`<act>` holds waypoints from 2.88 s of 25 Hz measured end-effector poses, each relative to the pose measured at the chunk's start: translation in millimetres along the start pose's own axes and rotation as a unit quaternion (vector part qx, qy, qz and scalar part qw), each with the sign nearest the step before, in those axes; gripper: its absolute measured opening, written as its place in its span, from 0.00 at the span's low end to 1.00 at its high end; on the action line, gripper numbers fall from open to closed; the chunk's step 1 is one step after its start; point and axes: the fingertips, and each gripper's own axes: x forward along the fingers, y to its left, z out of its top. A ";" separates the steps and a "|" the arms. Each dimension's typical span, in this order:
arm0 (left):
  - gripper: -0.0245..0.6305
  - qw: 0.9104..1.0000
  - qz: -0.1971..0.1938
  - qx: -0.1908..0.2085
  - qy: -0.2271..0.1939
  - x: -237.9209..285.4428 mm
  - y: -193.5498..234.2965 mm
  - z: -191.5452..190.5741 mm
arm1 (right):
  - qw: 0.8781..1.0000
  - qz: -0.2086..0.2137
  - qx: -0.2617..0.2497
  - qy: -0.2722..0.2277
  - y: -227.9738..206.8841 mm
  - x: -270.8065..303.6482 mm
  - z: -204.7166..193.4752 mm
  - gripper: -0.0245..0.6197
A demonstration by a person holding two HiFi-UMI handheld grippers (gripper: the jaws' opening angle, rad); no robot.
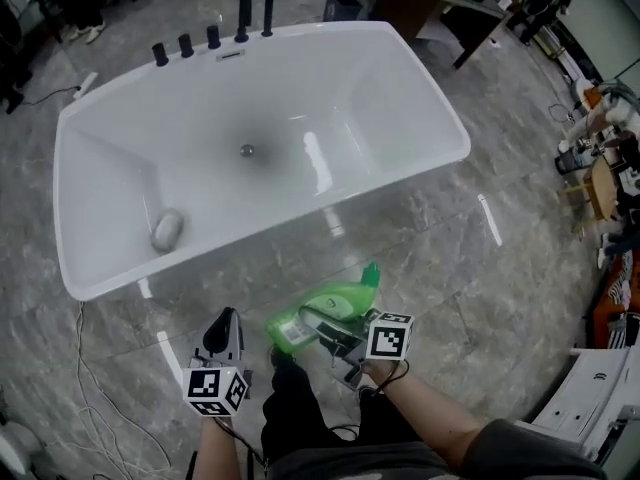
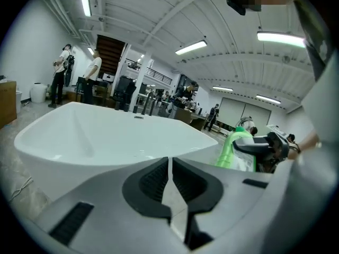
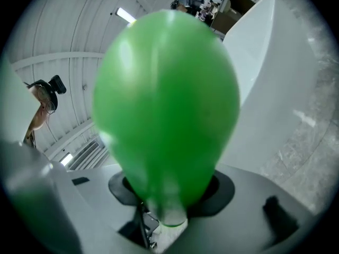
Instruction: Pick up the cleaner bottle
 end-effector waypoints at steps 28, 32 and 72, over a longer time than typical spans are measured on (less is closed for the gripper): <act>0.09 0.994 -0.050 0.083 -0.042 -109.9 -134.9 61.3 | 0.995 0.059 0.003 -0.084 159.8 -124.3 -4.9 0.35; 0.09 0.994 -0.051 0.086 -0.050 -135.1 -161.1 47.5 | 0.994 0.055 -0.007 -0.096 162.1 -157.8 -20.7 0.35; 0.09 0.987 -0.081 0.123 -0.069 -272.2 -324.5 -16.2 | 0.986 0.061 -0.005 -0.154 195.4 -345.0 -114.0 0.35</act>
